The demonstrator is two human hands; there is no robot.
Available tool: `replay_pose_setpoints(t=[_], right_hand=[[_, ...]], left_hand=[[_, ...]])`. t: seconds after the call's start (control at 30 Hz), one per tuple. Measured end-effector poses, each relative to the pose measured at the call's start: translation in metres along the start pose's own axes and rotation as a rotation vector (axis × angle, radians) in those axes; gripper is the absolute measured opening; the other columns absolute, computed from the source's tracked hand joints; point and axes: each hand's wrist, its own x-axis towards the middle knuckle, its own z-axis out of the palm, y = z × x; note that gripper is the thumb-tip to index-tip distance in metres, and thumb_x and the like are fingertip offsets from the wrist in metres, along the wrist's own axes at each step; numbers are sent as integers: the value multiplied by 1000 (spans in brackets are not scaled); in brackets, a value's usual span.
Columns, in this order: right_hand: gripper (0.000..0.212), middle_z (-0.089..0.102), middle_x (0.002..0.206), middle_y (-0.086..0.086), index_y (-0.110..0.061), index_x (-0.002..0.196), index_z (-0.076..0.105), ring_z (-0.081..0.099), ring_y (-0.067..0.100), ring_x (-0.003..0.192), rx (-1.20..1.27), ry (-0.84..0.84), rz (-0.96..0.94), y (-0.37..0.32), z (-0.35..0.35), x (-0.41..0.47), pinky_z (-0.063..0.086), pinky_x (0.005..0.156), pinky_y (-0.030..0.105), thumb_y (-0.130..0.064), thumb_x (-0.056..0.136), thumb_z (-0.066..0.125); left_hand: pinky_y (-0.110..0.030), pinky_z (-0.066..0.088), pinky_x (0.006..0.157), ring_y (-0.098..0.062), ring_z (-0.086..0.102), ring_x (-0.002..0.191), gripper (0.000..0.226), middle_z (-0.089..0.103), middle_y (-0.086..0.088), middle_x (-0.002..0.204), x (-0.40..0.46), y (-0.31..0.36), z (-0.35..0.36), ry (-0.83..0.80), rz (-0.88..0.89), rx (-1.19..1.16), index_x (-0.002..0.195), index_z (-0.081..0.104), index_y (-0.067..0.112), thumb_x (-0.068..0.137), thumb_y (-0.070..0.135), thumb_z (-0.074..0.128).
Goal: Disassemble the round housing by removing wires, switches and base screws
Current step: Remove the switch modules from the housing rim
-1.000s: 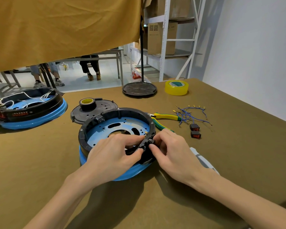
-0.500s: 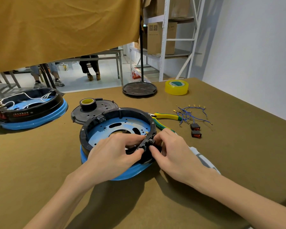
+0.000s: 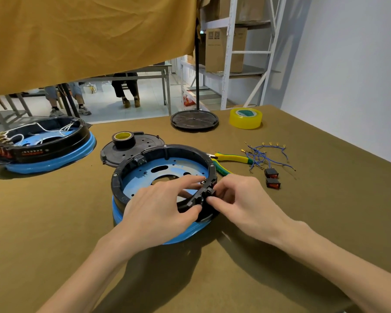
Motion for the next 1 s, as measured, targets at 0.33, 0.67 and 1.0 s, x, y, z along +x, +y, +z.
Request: replay_pose_setpoints(t=[0.33,0.67,1.0], right_hand=[[13,76,82,-6,-14,98,75,75,7,73,231,-70,-2,17,-18,14,62,69,26,-4,91,72],[11,77,78,10,-4,88,72,76,24,66,431,-137,58,19,-23,31,63,63,33,-10,86,81],[11,67,73,-10,-18,88,74,62,6,70,20,-70,31,7,-4,15,50,56,19,-29,88,77]], left_hand=[[-18,50,64,22,52,93,50,59,40,118,1,-2,-1,-14,6,-21,138,47,60,90,53,59],[-32,57,80,6,55,111,48,52,37,133,3,-3,1,-1,19,-4,137,54,53,89,48,60],[-30,59,82,7,60,108,48,66,32,115,-1,-1,2,51,-46,-15,132,59,47,85,55,60]])
